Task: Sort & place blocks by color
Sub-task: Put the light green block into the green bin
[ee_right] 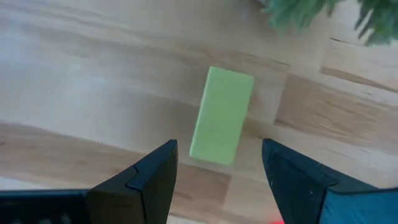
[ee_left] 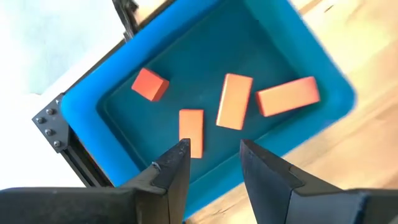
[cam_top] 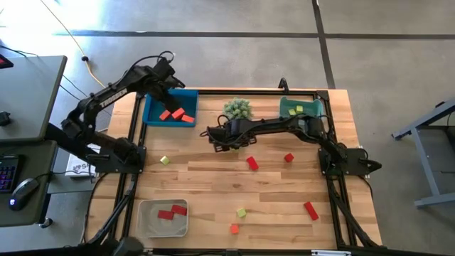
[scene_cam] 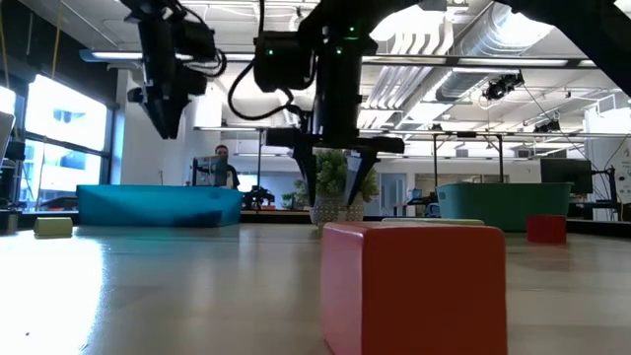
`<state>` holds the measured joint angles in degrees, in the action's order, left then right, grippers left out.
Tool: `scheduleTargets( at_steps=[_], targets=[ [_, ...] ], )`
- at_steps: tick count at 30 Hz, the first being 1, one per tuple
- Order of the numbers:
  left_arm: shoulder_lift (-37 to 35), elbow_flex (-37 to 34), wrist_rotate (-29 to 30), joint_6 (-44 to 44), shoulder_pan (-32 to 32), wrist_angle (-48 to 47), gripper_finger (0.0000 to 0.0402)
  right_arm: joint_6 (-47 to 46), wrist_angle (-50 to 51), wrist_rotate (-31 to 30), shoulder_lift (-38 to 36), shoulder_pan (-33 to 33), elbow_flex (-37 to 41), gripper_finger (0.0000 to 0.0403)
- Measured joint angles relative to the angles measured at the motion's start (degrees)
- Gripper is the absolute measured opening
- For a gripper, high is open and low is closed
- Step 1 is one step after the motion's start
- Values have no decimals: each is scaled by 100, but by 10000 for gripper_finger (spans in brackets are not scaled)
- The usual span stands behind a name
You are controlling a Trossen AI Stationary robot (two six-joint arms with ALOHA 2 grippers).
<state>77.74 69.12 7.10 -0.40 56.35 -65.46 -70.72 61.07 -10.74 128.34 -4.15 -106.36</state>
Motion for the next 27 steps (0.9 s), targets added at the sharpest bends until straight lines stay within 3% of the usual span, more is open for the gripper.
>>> scheduleTargets(
  at_steps=[18,22,27],
  targets=[
    [-1325,0,-224,-251,-741,-75,127,24,-908,574,-29,-235,895,215],
    [-1336,0,-224,-243,-741,-74,127,164,-889,607,-29,-237,904,175],
    [-1334,0,-215,-243,-738,-73,127,374,-896,699,-40,-242,904,94]
  ],
)
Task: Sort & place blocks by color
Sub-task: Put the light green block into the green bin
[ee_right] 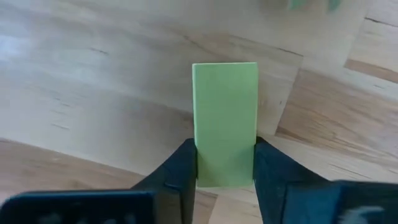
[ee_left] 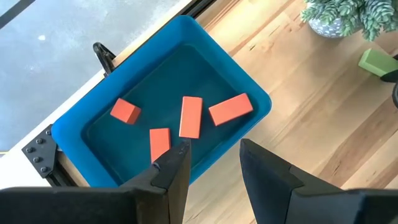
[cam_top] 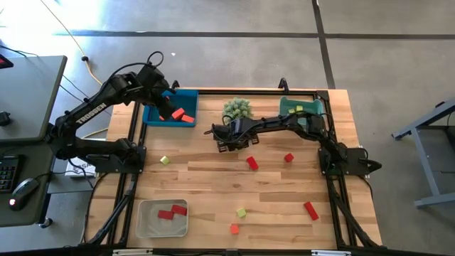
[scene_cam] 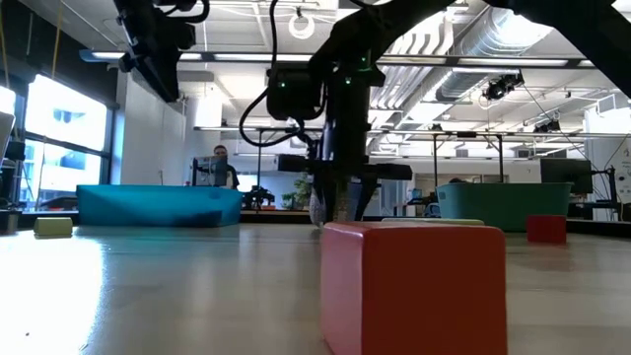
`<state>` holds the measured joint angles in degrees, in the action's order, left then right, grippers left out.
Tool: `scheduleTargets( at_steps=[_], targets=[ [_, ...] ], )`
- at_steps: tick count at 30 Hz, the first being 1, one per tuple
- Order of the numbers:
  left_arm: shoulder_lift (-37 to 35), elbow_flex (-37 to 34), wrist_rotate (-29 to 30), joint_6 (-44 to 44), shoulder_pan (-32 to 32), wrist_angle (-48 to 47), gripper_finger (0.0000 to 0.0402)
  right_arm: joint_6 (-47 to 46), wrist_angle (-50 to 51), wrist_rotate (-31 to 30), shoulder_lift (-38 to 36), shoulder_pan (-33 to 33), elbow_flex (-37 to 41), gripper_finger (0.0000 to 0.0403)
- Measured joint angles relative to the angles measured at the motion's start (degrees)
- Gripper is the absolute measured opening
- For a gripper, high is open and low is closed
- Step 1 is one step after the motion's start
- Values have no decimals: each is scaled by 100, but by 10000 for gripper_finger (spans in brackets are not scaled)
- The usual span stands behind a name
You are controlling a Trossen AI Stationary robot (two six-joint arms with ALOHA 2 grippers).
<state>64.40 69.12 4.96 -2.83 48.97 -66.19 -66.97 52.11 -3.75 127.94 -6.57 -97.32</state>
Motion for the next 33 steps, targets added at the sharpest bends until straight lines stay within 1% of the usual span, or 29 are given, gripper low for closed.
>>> scheduleTargets(
  at_steps=[6,10,15,21,24,33],
  targets=[
    [0,0,10,2,0,2,127,419,55,57,10,17,-72,92],
    [0,0,18,2,0,4,127,715,184,229,52,73,-358,92],
    [0,0,19,2,0,4,127,960,398,171,44,219,-744,92],
    [0,0,19,4,0,4,127,1199,874,-148,42,431,-1269,92],
    [0,0,24,4,0,4,127,1355,1273,-399,35,520,-1569,92],
    [4,0,41,250,0,4,127,1812,2576,-1514,20,562,-2570,92]
  ],
)
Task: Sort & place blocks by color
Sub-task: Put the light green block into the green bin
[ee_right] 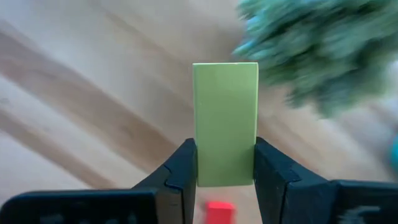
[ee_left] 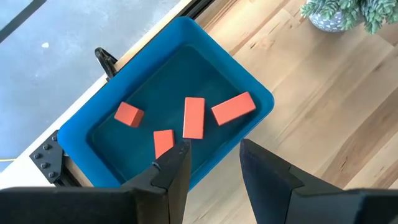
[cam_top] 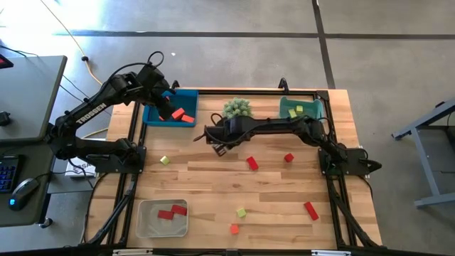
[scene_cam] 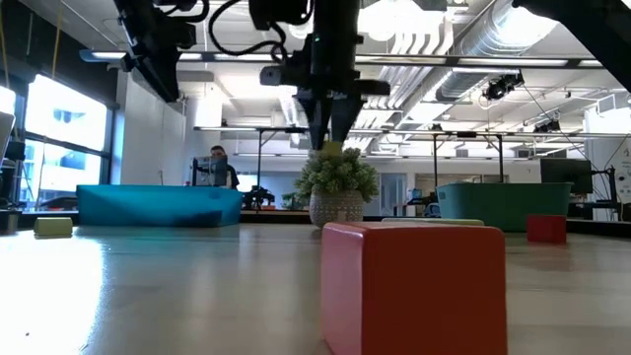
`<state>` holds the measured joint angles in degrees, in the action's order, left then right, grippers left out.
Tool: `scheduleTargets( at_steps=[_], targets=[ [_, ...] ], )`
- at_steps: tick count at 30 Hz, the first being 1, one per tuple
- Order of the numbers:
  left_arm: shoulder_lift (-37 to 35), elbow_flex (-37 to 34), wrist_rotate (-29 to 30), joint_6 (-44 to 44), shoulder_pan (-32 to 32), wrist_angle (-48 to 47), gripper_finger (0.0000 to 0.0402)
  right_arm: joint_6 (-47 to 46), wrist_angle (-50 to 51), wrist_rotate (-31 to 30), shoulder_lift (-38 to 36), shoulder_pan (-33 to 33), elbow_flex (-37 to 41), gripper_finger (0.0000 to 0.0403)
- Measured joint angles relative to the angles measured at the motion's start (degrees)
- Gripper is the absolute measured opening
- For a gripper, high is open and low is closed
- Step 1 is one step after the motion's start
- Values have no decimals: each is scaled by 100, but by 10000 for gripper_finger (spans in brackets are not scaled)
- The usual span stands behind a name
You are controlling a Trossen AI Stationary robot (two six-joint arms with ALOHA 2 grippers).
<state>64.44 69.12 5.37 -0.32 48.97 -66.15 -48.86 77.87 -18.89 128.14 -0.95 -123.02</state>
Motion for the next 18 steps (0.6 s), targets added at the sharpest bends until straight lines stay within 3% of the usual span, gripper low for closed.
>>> scheduleTargets(
  at_steps=[8,18],
  targets=[
    [1,0,0,8,2,-2,127,545,827,-655,-7,-93,-367,92],
    [1,0,-1,9,1,-2,127,973,1208,-1294,-232,-103,-18,92]
  ],
)
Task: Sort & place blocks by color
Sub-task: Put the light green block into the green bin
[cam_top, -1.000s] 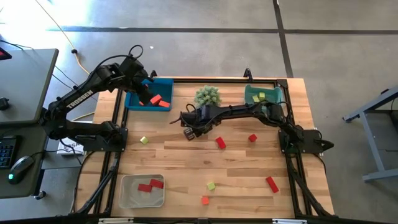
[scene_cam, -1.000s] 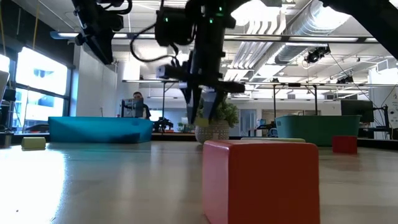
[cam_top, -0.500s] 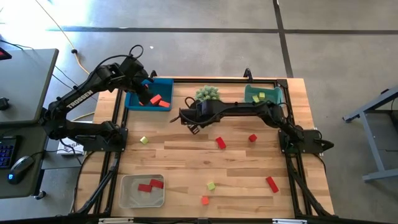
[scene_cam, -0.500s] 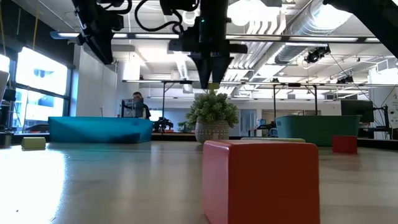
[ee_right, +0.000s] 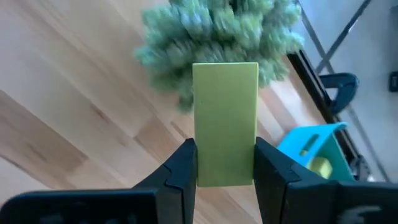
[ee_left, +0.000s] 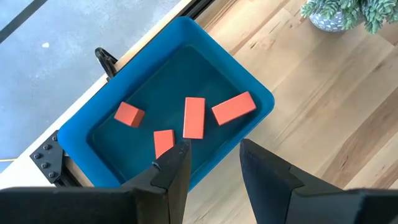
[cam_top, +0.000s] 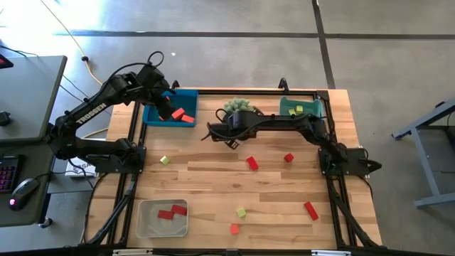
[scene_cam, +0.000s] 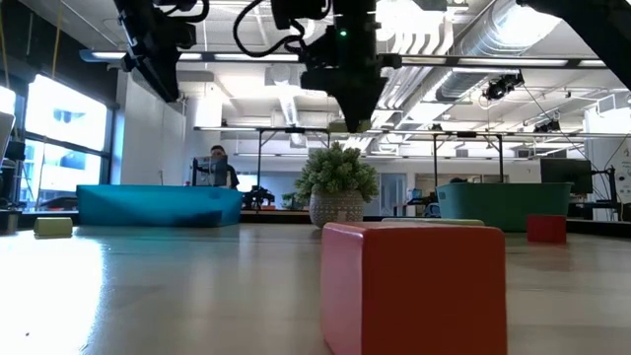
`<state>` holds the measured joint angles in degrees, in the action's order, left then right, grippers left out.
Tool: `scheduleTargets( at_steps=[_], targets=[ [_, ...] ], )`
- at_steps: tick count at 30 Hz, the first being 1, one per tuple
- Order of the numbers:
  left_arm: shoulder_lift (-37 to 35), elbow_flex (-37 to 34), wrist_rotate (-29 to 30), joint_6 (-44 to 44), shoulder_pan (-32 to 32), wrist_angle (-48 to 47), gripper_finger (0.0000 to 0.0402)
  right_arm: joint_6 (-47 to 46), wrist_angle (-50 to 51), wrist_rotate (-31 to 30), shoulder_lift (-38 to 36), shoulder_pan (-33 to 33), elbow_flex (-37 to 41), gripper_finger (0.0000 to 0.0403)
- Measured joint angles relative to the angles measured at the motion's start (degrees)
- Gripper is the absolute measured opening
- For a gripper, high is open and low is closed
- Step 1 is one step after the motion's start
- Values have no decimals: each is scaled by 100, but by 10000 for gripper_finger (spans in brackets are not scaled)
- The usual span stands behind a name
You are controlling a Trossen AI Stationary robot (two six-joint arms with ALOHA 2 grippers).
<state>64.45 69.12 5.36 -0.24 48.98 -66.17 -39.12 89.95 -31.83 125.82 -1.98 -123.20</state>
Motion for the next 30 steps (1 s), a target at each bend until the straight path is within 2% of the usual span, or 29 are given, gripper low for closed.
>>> scheduleTargets(
  at_steps=[3,9,16,23,30],
  targets=[
    [0,0,0,1,4,0,127,35,4,-39,-258,-46,505,92],
    [0,0,1,47,12,2,127,-322,-167,-62,-1164,-202,2011,92],
    [0,0,5,41,12,3,127,-702,-1281,71,-2645,-591,3981,92],
    [0,0,13,-516,12,4,127,-713,-2314,324,-3988,-1380,5632,92],
    [0,0,-21,-1283,-4,4,127,-344,-3166,475,-4796,-2360,6722,92]
  ],
)
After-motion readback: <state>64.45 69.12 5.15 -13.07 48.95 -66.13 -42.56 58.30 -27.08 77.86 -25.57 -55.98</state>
